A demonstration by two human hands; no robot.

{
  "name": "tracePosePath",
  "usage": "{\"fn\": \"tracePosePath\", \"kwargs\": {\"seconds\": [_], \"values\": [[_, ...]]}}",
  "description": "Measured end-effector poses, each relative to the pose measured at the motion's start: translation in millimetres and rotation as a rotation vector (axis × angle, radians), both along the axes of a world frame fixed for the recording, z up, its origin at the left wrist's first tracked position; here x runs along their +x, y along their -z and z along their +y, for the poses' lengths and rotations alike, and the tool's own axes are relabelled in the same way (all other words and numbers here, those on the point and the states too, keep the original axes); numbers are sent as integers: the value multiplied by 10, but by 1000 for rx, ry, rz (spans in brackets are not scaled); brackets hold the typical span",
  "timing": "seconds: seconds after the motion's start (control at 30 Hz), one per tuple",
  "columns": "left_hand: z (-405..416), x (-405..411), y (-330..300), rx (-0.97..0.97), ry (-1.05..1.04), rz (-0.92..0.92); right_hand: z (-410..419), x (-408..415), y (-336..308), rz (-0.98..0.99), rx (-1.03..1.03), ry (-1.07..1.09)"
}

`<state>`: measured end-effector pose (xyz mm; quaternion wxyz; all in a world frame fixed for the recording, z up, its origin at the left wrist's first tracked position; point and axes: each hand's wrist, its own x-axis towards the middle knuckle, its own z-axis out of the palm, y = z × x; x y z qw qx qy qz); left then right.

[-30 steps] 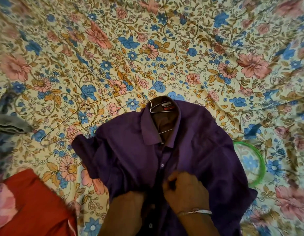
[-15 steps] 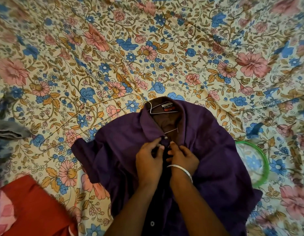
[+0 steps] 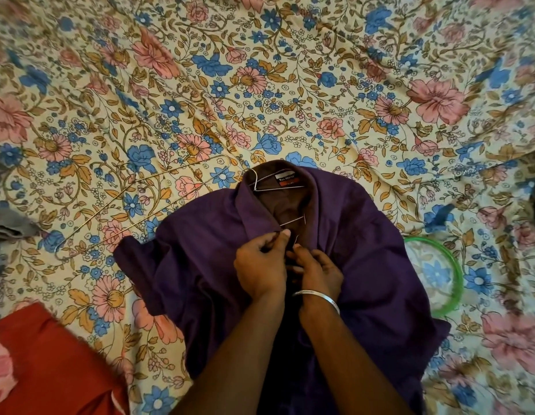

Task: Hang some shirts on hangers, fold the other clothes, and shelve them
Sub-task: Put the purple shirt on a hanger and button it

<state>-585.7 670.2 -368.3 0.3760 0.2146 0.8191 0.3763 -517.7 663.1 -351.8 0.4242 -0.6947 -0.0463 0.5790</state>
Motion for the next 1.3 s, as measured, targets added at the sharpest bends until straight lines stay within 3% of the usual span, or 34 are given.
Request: {"fn": "tracePosePath", "kwargs": {"seconds": [0.17,0.4,0.6,0.97,1.03,1.17,1.3], "values": [[27,4,-29,20,40,14,-2,20,9,2,27,8],[-257,-249,-88,135,327,207,-20,-75,194,-416,313,-313],[-173,-391,-82,169,436,215,-56,-35,285,-458,384,-431],[-134,-515,-27,107,545,316,-96,-3,265,-714,579,-662],[-133,-524,-26,105,556,310,-73,-19,291,-673,523,-626],[-74,-617,-8,97,677,314,-17,-29,287,-353,368,-462],[-34,-699,-1,88,747,322,0,-19,294,-314,358,-492]]}}
